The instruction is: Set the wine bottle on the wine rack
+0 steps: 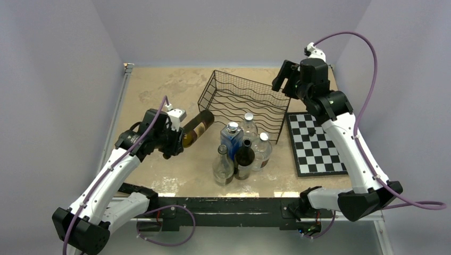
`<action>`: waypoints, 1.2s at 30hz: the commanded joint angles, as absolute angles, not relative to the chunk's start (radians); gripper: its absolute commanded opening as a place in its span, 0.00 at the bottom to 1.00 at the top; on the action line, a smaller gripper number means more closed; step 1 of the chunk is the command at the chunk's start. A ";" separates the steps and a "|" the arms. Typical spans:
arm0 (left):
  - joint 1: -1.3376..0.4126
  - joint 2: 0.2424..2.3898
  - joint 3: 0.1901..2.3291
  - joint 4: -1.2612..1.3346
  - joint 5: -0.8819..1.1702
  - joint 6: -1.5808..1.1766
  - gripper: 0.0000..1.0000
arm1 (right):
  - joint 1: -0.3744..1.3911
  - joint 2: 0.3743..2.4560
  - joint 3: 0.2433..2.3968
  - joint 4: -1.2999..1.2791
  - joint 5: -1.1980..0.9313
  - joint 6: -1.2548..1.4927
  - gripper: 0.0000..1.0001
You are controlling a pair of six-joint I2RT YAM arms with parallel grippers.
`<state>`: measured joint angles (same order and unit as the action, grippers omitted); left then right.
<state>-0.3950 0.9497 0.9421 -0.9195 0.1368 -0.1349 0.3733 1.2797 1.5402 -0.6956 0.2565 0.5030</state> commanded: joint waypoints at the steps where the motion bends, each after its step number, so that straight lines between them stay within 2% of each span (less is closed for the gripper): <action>1: -0.396 0.942 0.911 -0.668 0.177 -0.169 0.00 | 0.332 1.276 1.557 -0.826 0.176 0.622 0.79; 13: -0.397 1.011 0.824 -0.424 0.137 -0.215 0.00 | 0.324 1.296 1.542 -0.866 0.183 0.633 0.79; 20: -0.399 0.973 0.712 -0.207 0.150 -0.257 0.00 | 0.316 1.328 1.580 -0.867 0.157 0.615 0.79; 29: -0.427 1.012 0.552 0.152 -0.041 -0.287 0.00 | 0.305 1.294 1.514 -0.803 0.125 0.651 0.79; 36: -0.487 1.189 0.565 0.346 -0.163 -0.246 0.00 | 0.295 1.287 1.530 -0.788 0.117 0.632 0.79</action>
